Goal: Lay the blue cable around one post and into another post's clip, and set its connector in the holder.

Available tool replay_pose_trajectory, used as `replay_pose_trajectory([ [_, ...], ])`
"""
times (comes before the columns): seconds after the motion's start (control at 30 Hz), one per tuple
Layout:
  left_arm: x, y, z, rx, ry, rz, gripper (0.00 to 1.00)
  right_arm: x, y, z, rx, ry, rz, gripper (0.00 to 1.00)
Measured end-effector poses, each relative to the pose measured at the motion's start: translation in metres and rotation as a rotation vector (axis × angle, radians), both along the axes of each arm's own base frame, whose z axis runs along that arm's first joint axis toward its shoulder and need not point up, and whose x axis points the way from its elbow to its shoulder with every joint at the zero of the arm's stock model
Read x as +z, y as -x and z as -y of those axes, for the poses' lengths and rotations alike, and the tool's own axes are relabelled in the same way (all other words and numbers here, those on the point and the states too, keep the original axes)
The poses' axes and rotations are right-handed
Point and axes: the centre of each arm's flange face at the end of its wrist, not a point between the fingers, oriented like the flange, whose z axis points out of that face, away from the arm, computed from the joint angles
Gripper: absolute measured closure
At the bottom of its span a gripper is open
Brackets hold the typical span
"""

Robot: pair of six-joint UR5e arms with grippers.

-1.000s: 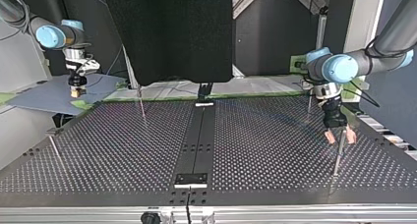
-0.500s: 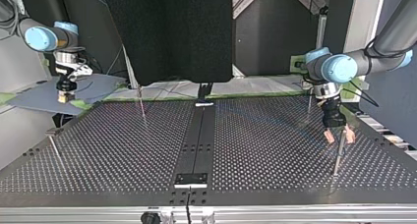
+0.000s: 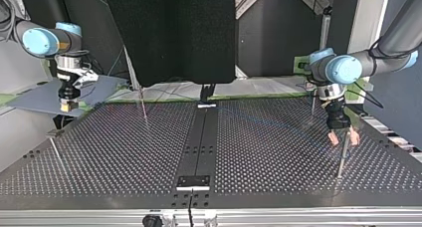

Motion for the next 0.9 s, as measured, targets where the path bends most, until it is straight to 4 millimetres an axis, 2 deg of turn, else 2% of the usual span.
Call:
replay_pose_trajectory([
  [0.13, 0.0, 0.0, -0.001, 0.0, 0.001, 0.001, 0.02, 0.019, -0.019, -0.01, 0.016, -0.005, 0.029, 1.0],
  [0.23, 0.0, 0.0, -0.001, 0.0, 0.001, 0.001, 0.02, 0.033, -0.025, -0.016, 0.03, -0.01, 0.054, 1.0],
  [0.57, 0.0, 0.0, -0.001, 0.0, 0.001, 0.001, 0.02, 0.083, -0.012, -0.029, 0.018, -0.023, 0.136, 1.0],
  [0.73, 0.0, 0.0, -0.001, -0.001, 0.001, 0.001, 0.02, 0.088, -0.003, -0.028, 0.002, -0.054, 0.145, 1.0],
  [0.9, 0.0, 0.0, -0.001, -0.002, 0.002, 0.001, 0.02, 0.076, 0.008, -0.018, -0.017, -0.106, 0.141, 1.0],
])
